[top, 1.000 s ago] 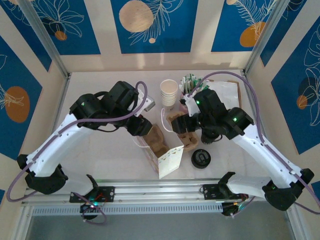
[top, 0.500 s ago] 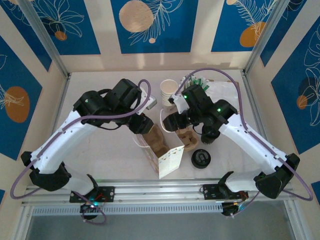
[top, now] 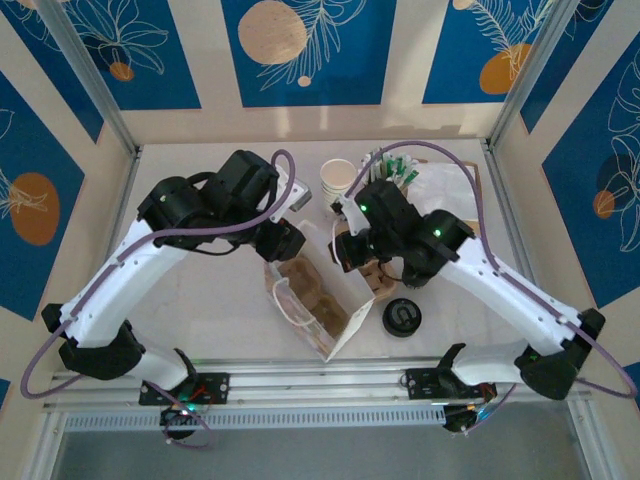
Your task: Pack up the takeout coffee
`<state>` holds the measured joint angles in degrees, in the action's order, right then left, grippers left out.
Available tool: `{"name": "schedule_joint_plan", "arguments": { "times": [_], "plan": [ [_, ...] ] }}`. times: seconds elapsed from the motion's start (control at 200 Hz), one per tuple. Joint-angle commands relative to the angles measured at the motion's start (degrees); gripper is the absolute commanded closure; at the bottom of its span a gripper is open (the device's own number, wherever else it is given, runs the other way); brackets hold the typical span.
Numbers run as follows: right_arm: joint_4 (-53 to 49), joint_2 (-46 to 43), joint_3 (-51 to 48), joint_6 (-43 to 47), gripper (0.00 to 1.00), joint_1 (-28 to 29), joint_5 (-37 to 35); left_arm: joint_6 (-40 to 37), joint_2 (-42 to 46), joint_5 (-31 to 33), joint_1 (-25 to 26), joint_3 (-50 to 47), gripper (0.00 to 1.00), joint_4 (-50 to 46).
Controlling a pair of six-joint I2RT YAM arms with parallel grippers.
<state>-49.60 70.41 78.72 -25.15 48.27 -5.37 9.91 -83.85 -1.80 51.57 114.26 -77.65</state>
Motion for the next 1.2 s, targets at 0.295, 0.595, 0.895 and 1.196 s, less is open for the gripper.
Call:
{"name": "schedule_joint_plan", "arguments": {
  "times": [0.295,0.595,0.895,1.196],
  "plan": [
    [6.9,2.7,-0.5,-18.0,1.0,9.9,-25.2,0.1,-1.5,0.6,0.3,5.2,0.6,-2.7],
    [12.2,-5.8,-5.4,-24.4,1.0,9.6,-25.0,-0.1,-1.0,-0.6,0.5,6.1,0.62,-4.7],
    [9.6,-0.5,-4.3,-26.2,1.0,7.9,-19.8,0.3,-2.5,-0.8,0.9,5.3,0.61,-4.7],
    [11.0,2.3,-4.1,-31.4,1.0,7.3,-17.2,-0.5,-3.0,2.8,1.0,5.4,0.61,-4.3]
  ]
}}
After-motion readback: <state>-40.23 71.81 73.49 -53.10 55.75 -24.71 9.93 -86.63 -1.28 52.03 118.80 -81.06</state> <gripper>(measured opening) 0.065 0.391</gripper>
